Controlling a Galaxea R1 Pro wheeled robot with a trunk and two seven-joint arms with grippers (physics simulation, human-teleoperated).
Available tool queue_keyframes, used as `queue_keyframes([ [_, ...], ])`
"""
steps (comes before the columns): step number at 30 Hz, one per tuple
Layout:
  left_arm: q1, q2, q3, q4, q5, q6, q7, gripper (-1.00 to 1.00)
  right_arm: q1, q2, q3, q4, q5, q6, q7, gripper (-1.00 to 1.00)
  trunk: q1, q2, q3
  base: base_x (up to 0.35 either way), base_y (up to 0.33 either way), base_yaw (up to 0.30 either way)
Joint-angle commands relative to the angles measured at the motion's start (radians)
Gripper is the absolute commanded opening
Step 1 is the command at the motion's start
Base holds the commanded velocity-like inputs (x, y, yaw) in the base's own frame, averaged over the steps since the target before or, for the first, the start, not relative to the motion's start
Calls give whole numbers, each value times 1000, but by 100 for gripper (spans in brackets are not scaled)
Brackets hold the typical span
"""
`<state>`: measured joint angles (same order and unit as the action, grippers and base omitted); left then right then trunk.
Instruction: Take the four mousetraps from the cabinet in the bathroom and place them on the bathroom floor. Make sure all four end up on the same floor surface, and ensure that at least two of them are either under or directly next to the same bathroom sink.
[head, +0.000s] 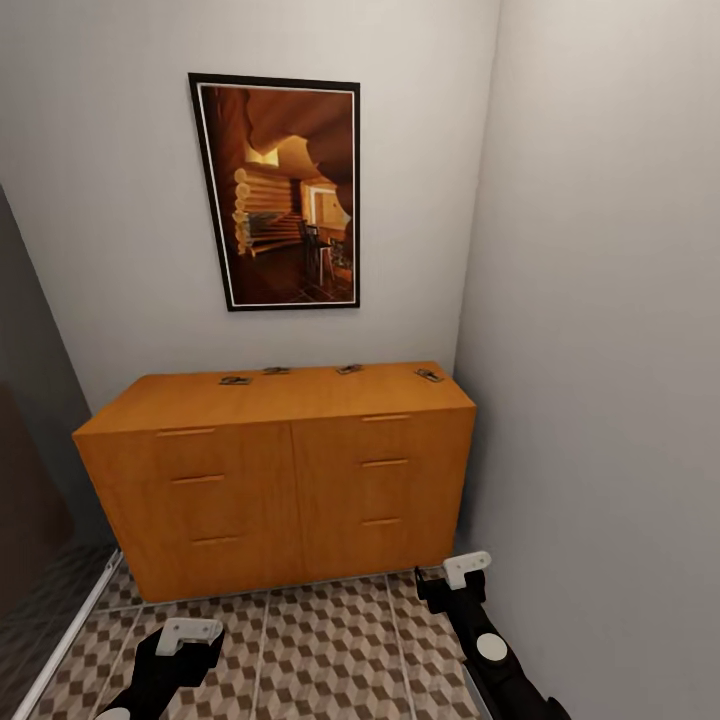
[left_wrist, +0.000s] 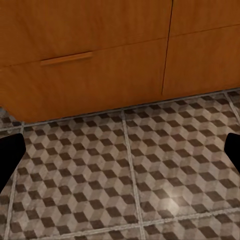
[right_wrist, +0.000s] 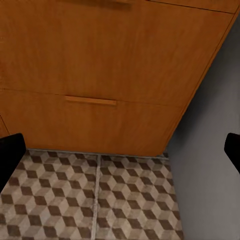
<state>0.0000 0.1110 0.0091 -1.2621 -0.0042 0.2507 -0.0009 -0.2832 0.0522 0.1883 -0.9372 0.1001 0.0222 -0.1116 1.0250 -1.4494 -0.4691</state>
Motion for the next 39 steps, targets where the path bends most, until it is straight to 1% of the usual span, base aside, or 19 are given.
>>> queue_keyframes([
  [1, 0, 0, 0, -2, 0, 5, 0, 100, -1, 0, 2, 0, 10, 2, -7, 100, 0, -1, -1, 4, 4, 0],
  [32, 0, 0, 0, -4, 2, 2, 0, 100, -1, 0, 2, 0, 10, 2, -7, 100, 0, -1, -1, 9, 0, 0],
  [34, 0, 1, 1, -4, 3, -3, 0, 100, -1, -1, 2, 0, 10, 2, -7, 100, 0, -1, -1, 6, 0, 0],
  [39, 0, 1, 1, -3, 7, -50, 2, 100, -1, -2, 2, 0, 10, 1, -7, 100, 0, -1, -1, 2, 0, 0],
])
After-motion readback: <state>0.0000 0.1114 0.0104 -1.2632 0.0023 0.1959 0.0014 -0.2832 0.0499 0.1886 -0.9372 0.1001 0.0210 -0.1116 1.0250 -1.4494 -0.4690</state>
